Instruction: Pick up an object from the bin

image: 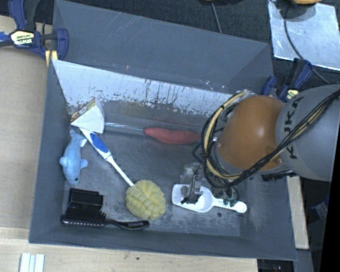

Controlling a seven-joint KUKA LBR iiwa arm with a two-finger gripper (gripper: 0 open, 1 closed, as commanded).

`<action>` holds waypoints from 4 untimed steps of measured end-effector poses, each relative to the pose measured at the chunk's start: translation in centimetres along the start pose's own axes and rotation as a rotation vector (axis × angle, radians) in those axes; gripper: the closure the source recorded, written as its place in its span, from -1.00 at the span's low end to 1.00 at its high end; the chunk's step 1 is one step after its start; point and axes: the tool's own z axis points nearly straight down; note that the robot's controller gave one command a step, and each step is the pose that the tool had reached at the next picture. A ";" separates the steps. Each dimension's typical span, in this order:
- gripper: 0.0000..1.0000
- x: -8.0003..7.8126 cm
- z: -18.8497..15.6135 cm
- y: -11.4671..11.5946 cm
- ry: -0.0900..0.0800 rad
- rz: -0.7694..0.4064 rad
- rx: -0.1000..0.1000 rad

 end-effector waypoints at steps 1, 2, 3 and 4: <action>1.00 0.0 0.0 0.0 0.000 0.000 0.000; 1.00 -1.3 -23.8 -0.8 -0.013 -0.009 0.001; 1.00 -1.2 -23.3 -0.8 -0.004 -0.010 0.000; 1.00 -0.6 -21.8 -0.4 -0.012 -0.042 0.001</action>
Offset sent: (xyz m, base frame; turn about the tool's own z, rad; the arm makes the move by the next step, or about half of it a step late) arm 0.0093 -0.0076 0.2331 -0.0107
